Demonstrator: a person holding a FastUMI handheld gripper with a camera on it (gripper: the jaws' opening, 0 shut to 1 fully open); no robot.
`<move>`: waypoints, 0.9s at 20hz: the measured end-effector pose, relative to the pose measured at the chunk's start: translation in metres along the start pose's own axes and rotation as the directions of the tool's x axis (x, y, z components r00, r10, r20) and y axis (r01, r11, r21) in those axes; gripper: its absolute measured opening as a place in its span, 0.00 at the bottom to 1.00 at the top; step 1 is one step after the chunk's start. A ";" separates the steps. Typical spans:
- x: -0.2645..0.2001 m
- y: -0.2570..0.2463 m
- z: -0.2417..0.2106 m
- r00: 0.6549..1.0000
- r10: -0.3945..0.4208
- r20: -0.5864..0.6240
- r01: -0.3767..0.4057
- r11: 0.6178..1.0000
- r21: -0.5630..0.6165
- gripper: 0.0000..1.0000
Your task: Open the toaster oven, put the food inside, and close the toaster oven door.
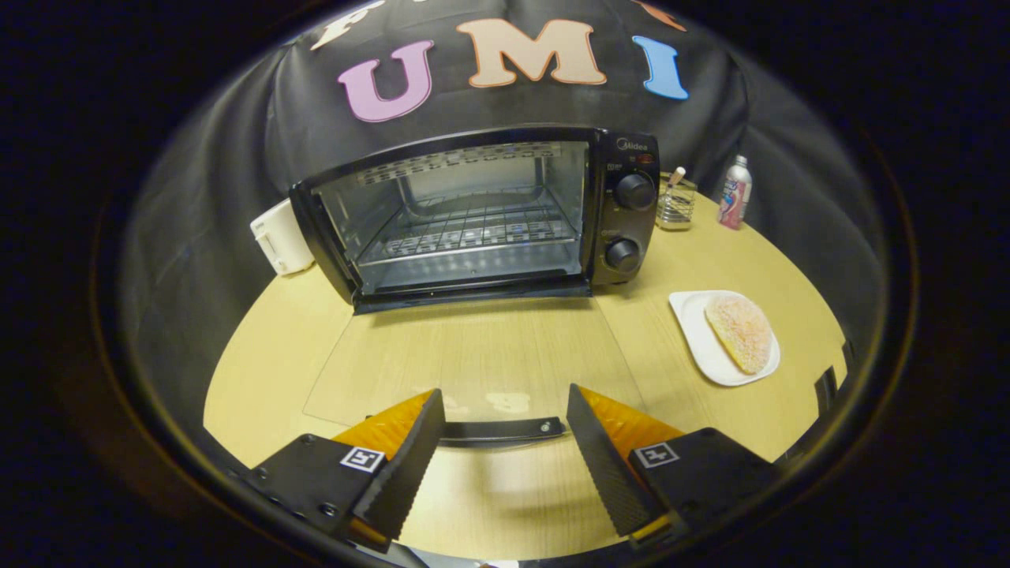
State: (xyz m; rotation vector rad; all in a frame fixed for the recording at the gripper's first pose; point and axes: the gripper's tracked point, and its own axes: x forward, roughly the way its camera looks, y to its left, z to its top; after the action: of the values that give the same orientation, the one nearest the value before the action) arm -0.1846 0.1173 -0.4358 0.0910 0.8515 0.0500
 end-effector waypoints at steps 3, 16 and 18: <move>-0.007 -0.014 0.026 0.998 -0.040 0.051 0.039 0.999 0.026 0.98; 0.004 -0.216 0.084 0.920 -0.382 0.086 0.367 0.917 0.156 0.98; 0.009 -0.234 0.075 0.918 -0.393 0.053 0.382 0.912 0.151 0.98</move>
State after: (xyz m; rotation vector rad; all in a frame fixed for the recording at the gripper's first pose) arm -0.1201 -0.1195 -0.4168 0.0512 0.7763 -0.3862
